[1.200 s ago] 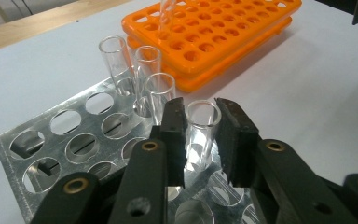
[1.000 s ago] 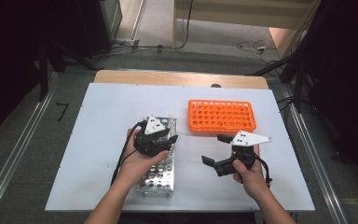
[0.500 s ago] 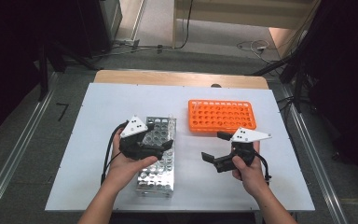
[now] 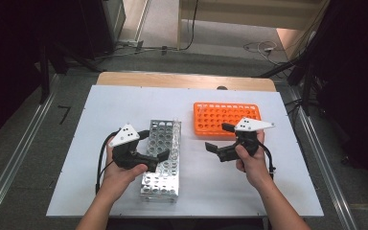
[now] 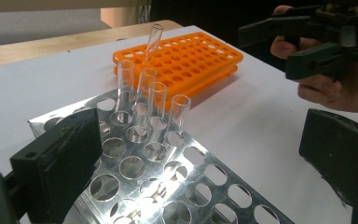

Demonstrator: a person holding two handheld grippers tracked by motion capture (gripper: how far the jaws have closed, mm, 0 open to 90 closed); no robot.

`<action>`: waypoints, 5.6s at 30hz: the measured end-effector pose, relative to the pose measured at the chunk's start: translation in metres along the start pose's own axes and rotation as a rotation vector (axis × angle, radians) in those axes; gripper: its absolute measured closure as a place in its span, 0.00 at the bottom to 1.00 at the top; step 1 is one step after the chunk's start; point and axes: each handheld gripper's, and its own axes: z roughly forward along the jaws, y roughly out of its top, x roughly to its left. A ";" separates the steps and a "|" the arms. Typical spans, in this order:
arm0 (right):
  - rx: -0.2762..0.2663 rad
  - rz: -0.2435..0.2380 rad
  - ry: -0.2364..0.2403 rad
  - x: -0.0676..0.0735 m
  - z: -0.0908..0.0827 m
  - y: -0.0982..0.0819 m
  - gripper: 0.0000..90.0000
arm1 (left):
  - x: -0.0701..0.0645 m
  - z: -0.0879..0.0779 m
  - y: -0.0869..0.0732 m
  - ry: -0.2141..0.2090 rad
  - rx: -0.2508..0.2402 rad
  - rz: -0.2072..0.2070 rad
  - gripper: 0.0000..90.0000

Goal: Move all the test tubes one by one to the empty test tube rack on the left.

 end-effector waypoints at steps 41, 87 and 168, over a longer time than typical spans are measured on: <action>0.102 0.125 -0.242 -0.053 0.105 0.021 0.58 | 0.000 -0.008 0.000 -0.006 -0.025 -0.001 0.00; -0.042 0.041 -0.241 -0.031 0.052 0.043 0.82 | -0.009 0.001 0.002 -0.019 -0.011 0.017 0.00; 0.064 -0.154 0.061 0.090 -0.005 -0.009 0.82 | -0.077 0.036 0.019 -0.146 -0.077 0.123 0.83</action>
